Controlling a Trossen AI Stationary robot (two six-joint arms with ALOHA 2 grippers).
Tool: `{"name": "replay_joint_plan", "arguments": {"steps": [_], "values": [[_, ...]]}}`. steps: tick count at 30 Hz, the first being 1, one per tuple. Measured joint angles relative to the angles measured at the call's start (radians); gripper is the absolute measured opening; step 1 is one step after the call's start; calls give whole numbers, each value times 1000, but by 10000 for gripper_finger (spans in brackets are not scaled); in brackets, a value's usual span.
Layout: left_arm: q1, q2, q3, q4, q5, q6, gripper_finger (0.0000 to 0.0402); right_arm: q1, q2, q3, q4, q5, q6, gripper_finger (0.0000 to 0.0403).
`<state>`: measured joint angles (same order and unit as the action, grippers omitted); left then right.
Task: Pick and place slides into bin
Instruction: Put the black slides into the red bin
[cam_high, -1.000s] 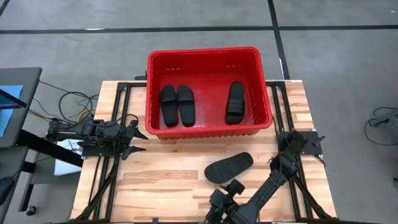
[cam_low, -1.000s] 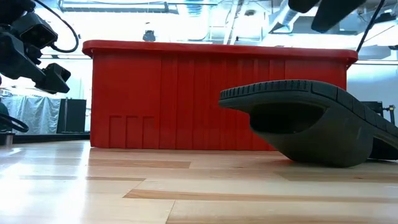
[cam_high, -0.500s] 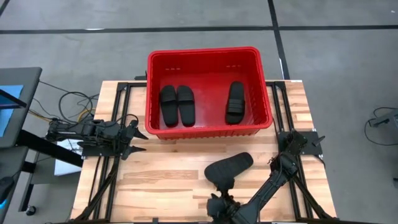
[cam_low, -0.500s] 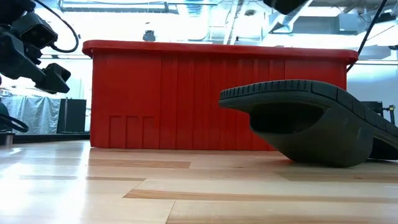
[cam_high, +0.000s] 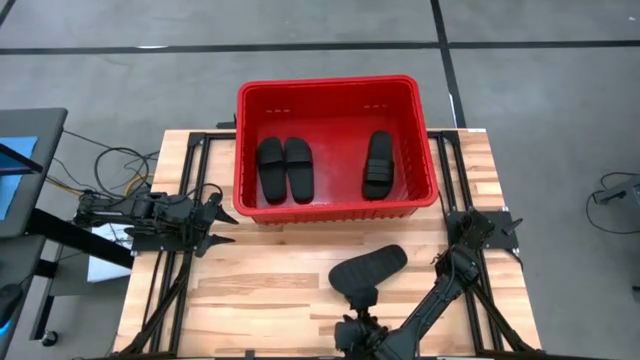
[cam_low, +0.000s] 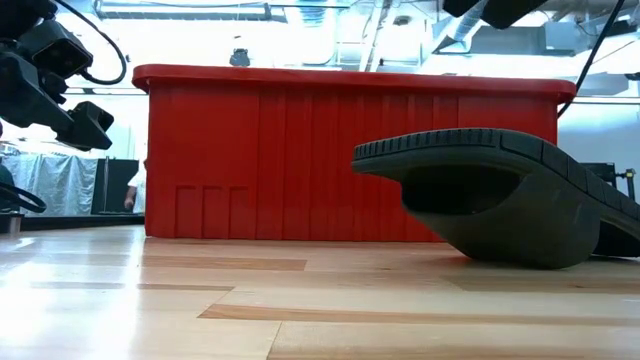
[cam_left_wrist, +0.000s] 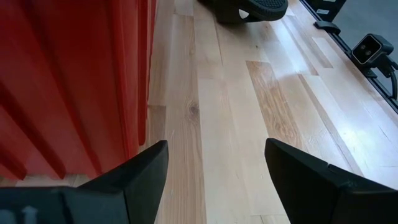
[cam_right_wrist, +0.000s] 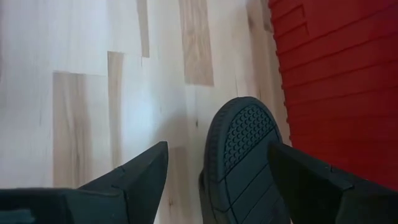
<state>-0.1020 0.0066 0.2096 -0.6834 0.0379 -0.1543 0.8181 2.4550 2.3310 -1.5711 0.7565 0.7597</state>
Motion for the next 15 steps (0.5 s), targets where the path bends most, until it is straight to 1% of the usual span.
{"name": "replay_joint_plan", "arguments": {"steps": [6,15], "values": [[0,0,0,0,0,0,258,0,0,0,0,-26,0,269],[0,0,0,0,0,0,258,-2,0,0,0,-25,1,269]]}}
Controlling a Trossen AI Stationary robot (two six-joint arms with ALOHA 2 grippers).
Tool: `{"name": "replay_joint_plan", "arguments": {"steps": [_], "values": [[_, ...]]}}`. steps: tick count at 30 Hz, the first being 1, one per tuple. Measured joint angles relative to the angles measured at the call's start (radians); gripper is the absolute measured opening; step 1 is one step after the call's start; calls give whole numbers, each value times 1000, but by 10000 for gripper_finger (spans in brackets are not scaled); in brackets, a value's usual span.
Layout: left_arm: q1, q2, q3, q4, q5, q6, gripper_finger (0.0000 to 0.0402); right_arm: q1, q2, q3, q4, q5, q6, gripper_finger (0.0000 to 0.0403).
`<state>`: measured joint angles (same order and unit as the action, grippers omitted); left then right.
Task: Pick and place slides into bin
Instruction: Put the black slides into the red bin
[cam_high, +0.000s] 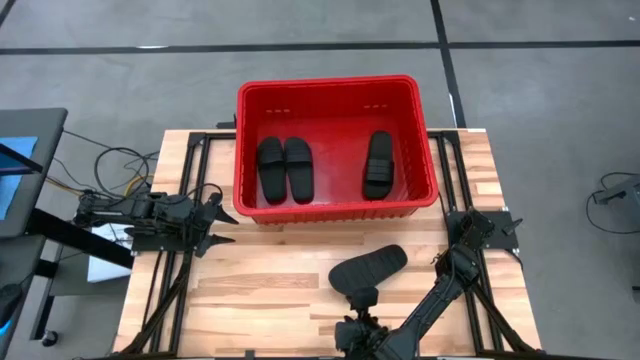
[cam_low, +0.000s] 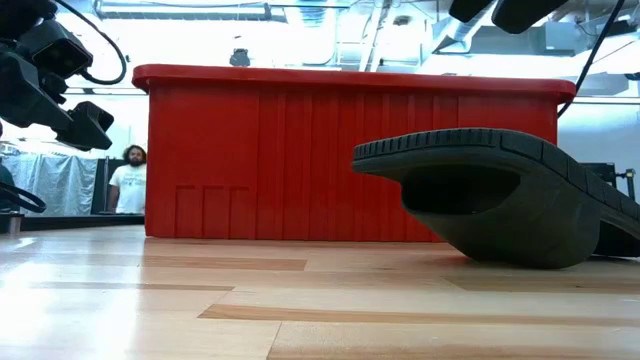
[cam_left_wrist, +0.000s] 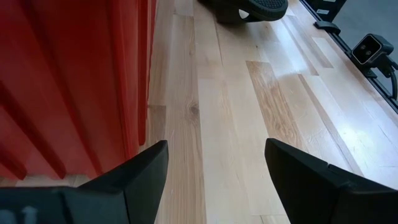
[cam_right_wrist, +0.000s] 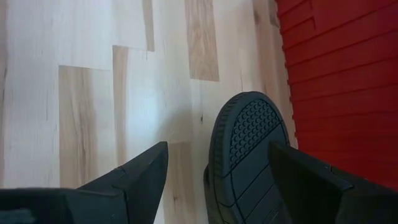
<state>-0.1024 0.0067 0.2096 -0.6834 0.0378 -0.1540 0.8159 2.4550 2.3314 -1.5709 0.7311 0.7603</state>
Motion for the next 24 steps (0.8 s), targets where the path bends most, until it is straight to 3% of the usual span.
{"name": "replay_joint_plan", "arguments": {"steps": [7,15,24], "values": [[0,0,0,0,0,0,258,-7,0,0,0,1,14,269],[0,0,0,0,0,0,258,-7,0,-35,0,-21,185,269],[0,0,0,0,0,0,258,-7,0,-36,0,-23,183,269]]}}
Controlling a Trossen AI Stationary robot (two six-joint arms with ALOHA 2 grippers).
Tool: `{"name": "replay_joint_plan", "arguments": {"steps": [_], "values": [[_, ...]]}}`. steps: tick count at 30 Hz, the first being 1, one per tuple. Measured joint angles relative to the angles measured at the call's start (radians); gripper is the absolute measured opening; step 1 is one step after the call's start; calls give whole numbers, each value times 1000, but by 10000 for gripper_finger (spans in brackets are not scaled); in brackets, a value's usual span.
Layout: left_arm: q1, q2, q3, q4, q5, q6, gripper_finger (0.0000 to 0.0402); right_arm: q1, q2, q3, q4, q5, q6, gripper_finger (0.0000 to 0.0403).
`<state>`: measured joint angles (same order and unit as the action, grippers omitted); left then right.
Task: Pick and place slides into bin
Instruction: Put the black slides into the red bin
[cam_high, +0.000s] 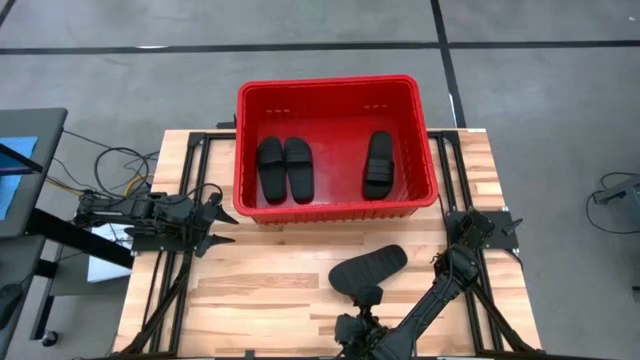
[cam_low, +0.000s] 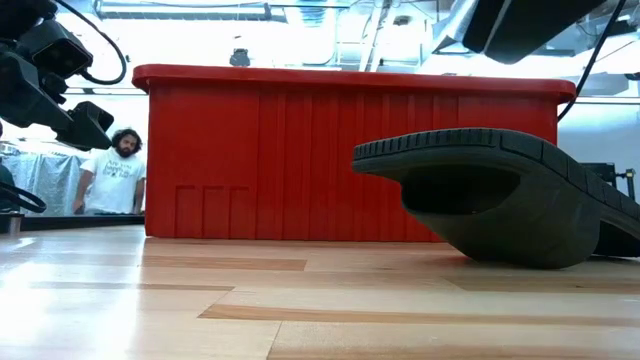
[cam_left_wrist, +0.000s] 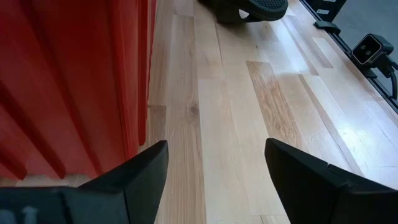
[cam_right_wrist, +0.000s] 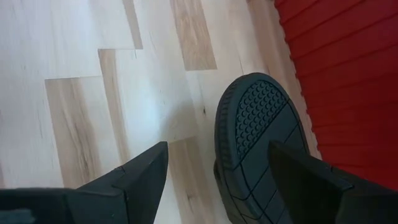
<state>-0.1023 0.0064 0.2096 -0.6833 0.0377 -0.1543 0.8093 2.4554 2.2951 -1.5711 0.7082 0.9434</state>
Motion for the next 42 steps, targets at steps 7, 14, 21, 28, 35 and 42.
{"name": "replay_joint_plan", "arguments": {"steps": [7,14,21,28,35,42], "values": [[0,0,0,0,0,0,258,0,0,0,0,0,-27,269],[0,0,0,0,0,0,258,0,0,0,0,-1,-35,269],[0,0,0,0,0,0,258,-11,0,0,0,-4,-85,269],[0,0,0,0,0,0,258,-19,0,0,13,-22,-167,269],[0,0,0,0,0,0,258,-23,0,-40,29,-61,-167,269],[0,0,0,0,0,0,258,-50,0,-64,42,-68,-135,269]]}}
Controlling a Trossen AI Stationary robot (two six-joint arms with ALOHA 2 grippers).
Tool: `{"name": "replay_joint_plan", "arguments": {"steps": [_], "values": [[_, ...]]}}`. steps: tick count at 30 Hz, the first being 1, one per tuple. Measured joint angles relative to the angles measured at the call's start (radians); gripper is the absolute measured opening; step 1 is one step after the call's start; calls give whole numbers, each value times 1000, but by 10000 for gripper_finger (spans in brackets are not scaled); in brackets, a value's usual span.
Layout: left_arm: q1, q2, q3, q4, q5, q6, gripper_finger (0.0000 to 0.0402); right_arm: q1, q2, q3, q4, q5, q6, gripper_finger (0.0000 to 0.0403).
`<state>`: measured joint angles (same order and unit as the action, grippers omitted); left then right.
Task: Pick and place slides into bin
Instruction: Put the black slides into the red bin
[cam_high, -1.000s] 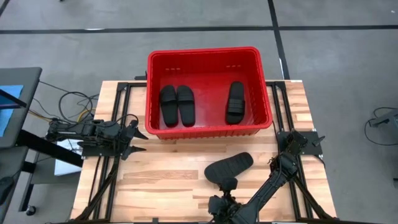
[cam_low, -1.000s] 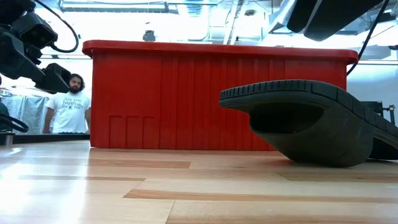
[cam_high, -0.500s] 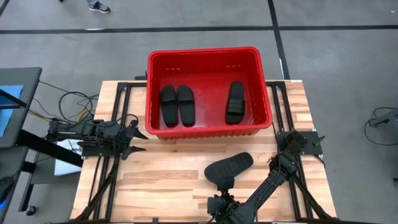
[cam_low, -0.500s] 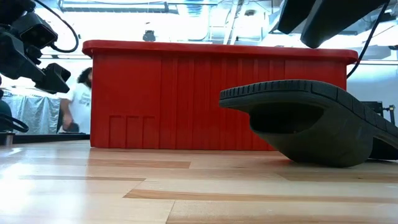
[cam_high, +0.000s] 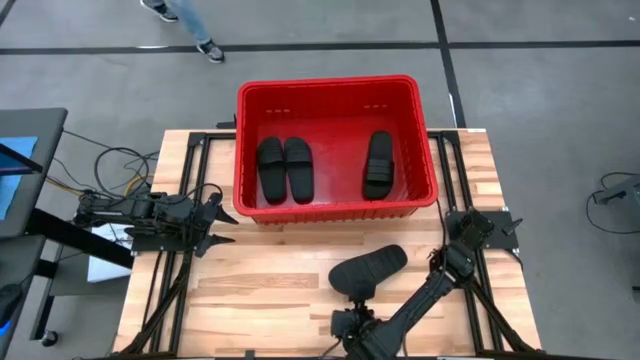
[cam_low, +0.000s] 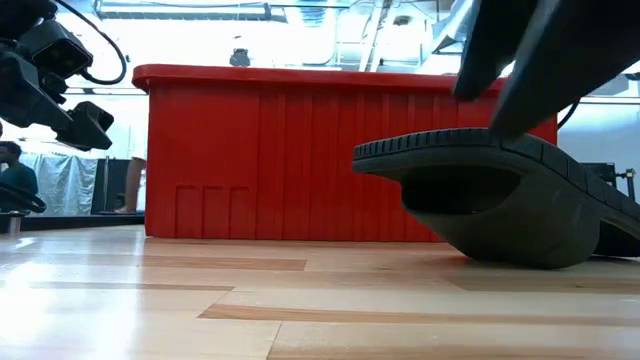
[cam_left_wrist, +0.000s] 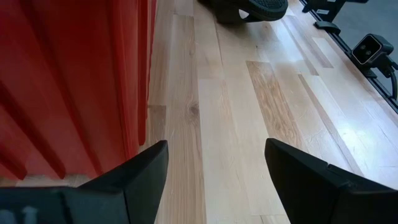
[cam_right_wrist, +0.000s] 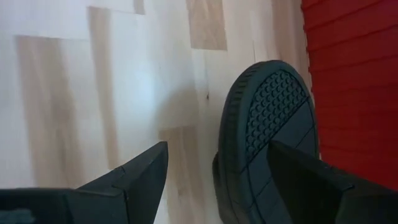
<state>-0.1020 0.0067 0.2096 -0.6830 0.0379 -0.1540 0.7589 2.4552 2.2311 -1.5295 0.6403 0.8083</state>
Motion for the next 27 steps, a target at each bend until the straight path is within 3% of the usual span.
{"name": "replay_joint_plan", "arguments": {"steps": [18,21,25,27], "values": [[0,0,0,0,0,0,258,-152,-1,-124,37,-15,34,261],[0,0,0,0,0,0,258,-175,-1,-124,37,-34,82,204],[0,0,0,0,0,0,258,-208,-1,-124,73,-149,76,45],[0,0,0,0,0,0,258,-213,0,-124,110,-186,64,19]]}}
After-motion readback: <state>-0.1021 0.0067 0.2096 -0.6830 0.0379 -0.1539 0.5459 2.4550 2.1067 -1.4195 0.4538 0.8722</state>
